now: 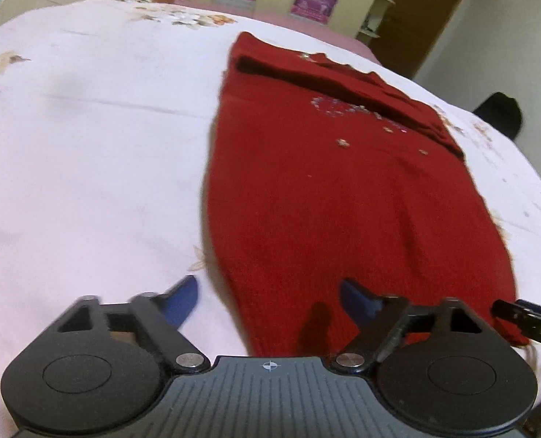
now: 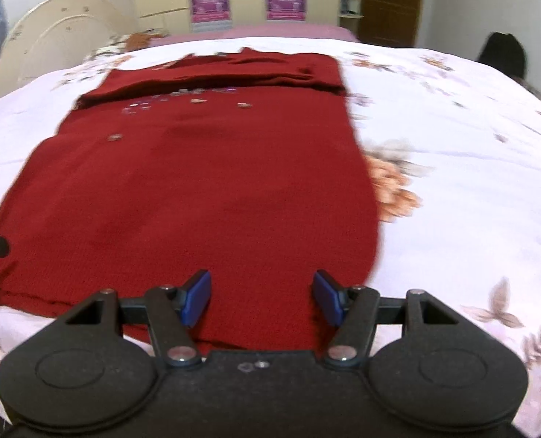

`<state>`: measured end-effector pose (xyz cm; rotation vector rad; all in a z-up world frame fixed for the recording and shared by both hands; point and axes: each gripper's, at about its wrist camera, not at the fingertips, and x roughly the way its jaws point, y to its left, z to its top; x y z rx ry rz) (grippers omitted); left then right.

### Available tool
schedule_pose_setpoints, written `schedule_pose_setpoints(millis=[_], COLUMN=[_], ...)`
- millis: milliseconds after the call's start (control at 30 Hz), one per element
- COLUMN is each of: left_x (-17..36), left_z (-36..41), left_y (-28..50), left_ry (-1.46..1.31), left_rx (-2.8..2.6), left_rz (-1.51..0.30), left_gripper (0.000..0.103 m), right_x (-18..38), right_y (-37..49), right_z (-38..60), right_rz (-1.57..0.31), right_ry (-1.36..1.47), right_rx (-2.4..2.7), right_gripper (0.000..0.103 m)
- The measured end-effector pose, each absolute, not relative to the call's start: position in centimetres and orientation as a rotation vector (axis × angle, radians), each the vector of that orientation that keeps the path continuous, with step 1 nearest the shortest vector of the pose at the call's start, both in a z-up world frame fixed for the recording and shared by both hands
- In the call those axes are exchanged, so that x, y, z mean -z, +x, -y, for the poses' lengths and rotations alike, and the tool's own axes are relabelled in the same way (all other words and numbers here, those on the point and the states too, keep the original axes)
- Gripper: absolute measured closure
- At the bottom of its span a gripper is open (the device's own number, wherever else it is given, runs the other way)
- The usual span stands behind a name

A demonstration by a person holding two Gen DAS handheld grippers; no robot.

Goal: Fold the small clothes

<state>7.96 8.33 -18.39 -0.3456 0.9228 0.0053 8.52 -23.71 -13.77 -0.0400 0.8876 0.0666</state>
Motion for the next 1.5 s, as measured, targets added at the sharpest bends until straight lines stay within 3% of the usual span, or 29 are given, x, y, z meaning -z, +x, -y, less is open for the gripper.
schedule_pose_setpoints(millis=[133,167,200,233,267,300,367,633,933,1133,1333,1367,1433,1467,1500], left_x=[18.8,19.0,19.3,19.5,19.5,19.6,19.3,14.5,10.9,12.9,15.4,16.0,17.1,17.5,18.0], left_z=[-8.3,-8.3,-8.4,-8.3,-8.3,-8.3,-8.5,-8.0,-9.3,-10.3,-11.4,-11.2,-11.0,-10.9,-10.9], left_y=[8.3,8.7,9.1,9.3,9.7,10.1,10.2,14.8,27.8,35.4,36.1,36.0,35.3,34.9,34.4], left_ry=[-0.390,-0.405,-0.424,-0.438,-0.440,-0.442,-0.475,-0.403,-0.368,-0.304,-0.309,-0.304,-0.298,-0.305,-0.318], left_rx=[0.046,0.068,0.085,0.094,0.107,0.117,0.131,0.153,0.098,0.064,0.148,0.173,0.194,0.185,0.169], left_rz=[-0.951,-0.969,-0.993,-1.003,-1.010,-1.013,-1.011,-0.780,-0.581,-0.665,-0.870,-0.904,-0.961,-0.976,-0.983], left_gripper=[0.049,0.068,0.079,0.082,0.085,0.089,0.095,0.095,0.095,0.095,0.095,0.094,0.074,0.041,0.020], right_x=[14.0,14.1,14.3,14.5,14.5,14.4,14.4,9.7,6.3,7.7,10.8,11.4,12.4,12.9,13.1], right_y=[7.8,7.7,7.7,7.7,7.7,7.9,8.3,11.9,23.9,32.7,37.1,37.2,36.7,36.4,36.0], right_z=[25.8,26.2,26.5,26.7,26.8,26.8,27.0,27.4,26.5,25.8,26.7,26.9,27.0,27.1,27.3], right_rz=[-0.920,-0.933,-0.951,-0.968,-0.976,-0.989,-1.026,-0.840,-0.656,-0.647,-0.733,-0.765,-0.817,-0.829,-0.836], right_ry=[0.002,0.020,0.045,0.078,0.112,0.142,0.215,0.311,0.274,0.261,0.244,0.266,0.265,0.260,0.268], right_rx=[-0.010,-0.002,-0.005,-0.012,-0.024,-0.045,-0.089,-0.220,-0.252,-0.261,-0.206,-0.233,-0.238,-0.219,-0.200], right_gripper=[0.042,0.042,0.043,0.046,0.057,0.076,0.095,0.097,0.098,0.098,0.098,0.096,0.086,0.075,0.058])
